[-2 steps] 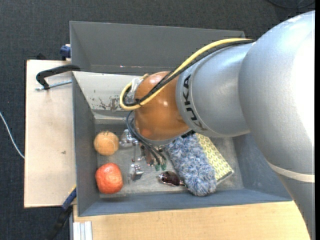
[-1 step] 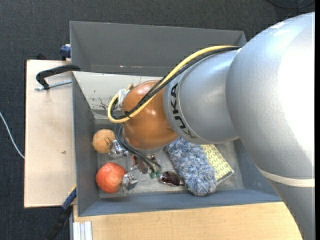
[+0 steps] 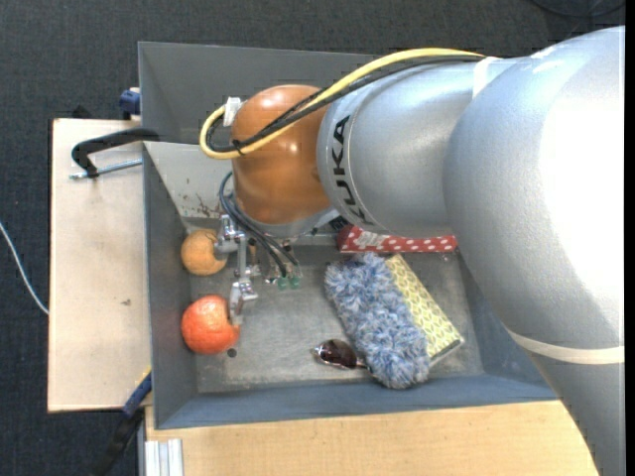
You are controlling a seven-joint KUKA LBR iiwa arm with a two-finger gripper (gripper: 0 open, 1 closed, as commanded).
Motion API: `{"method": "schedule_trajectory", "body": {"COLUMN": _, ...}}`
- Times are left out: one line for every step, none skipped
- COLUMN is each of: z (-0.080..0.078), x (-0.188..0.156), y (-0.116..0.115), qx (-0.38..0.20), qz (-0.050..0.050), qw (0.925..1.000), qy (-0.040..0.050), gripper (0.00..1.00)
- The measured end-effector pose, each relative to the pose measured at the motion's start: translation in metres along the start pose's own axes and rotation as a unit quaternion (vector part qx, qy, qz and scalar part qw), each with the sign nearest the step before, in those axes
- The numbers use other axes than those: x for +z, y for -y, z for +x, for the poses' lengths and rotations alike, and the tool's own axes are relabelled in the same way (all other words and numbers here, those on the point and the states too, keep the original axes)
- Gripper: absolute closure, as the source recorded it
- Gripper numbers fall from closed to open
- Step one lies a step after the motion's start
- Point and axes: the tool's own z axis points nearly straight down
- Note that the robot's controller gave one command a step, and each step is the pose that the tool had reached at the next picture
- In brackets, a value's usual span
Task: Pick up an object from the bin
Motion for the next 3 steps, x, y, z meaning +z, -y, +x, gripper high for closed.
{"method": "schedule_trajectory", "body": {"z": 0.061, "x": 0.044, "y": -0.011, "qx": -0.100, "qz": 0.003, "qw": 0.9950, "qy": -0.0009, "gripper": 0.00}}
{"method": "schedule_trajectory", "body": {"z": -0.029, "x": 0.050, "y": -0.002, "qx": -0.161, "qz": 0.002, "qw": 0.9868, "qy": -0.0174, "gripper": 1.00}}
{"method": "schedule_trajectory", "body": {"z": -0.029, "x": 0.050, "y": -0.002, "qx": -0.161, "qz": 0.002, "qw": 0.9868, "qy": -0.0174, "gripper": 1.00}}
